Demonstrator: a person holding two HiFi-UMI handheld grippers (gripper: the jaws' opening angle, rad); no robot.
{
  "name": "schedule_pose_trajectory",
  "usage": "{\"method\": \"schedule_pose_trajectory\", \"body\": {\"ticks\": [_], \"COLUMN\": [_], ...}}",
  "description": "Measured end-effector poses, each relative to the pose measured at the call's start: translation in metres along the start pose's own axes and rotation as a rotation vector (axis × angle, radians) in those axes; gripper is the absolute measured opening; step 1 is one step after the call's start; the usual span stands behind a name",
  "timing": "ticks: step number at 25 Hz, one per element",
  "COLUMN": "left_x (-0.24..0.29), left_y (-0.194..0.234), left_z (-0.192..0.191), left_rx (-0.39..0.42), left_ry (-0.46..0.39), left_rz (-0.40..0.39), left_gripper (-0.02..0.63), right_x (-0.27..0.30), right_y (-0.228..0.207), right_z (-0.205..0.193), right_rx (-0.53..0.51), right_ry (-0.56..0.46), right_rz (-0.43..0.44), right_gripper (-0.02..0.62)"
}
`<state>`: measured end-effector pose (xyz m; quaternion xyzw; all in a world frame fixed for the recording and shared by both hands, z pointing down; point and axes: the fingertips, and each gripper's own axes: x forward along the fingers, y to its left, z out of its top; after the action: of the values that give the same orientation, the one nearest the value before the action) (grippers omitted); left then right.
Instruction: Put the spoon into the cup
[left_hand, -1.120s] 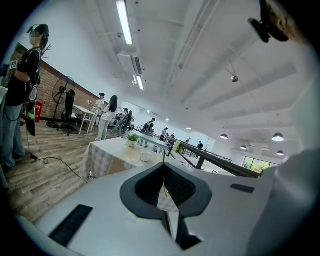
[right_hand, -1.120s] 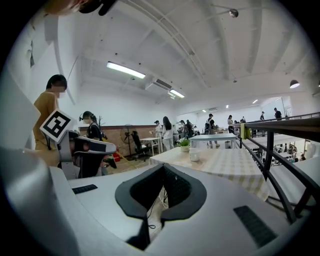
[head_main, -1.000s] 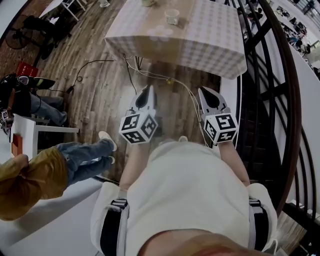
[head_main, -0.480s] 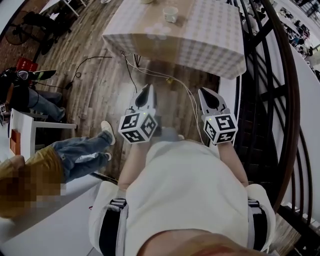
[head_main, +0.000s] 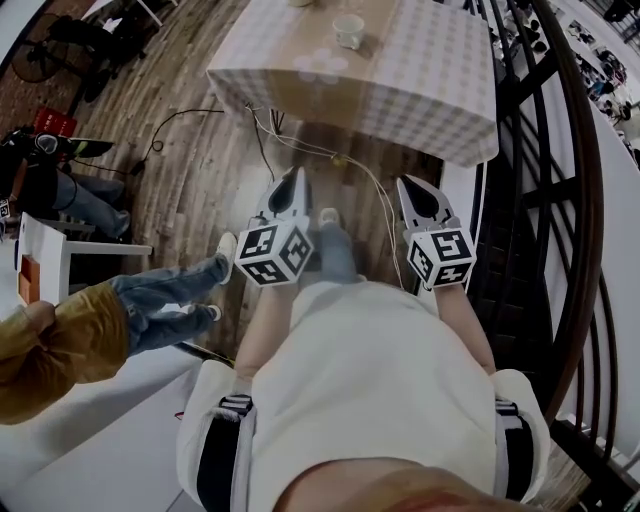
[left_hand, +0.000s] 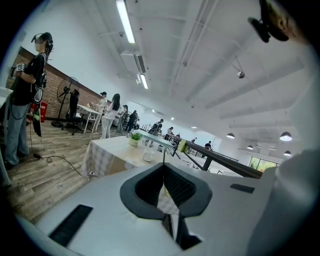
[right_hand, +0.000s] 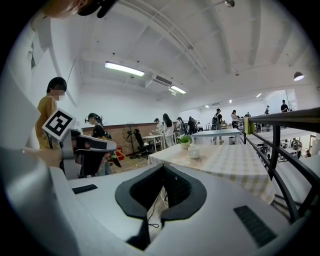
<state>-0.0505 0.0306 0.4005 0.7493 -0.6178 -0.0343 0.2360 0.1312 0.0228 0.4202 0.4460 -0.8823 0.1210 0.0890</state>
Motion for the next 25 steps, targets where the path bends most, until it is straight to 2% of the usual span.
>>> {"method": "schedule_pose_trajectory", "body": {"ticks": [10, 16, 25], "left_x": [0.045, 0.080, 0.158], "left_y": [0.023, 0.038, 0.072], "left_z": [0.015, 0.038, 0.069], "left_rx": [0.016, 0.023, 0.027], "left_ry": [0.002, 0.020, 0.042], "left_rz": [-0.031, -0.050, -0.081], "left_gripper": [0.005, 0.005, 0.005], "right_x": [0.052, 0.092, 0.167], "right_y": [-0.010, -0.016, -0.046], "right_z": [0.009, 0.030, 0.049], "right_rx": [-0.015, -0.025, -0.013], "right_ry": [0.002, 0.012, 0.024], "right_rz": [-0.011, -0.014, -0.057], "right_gripper": [0.000, 0.000, 0.000]}}
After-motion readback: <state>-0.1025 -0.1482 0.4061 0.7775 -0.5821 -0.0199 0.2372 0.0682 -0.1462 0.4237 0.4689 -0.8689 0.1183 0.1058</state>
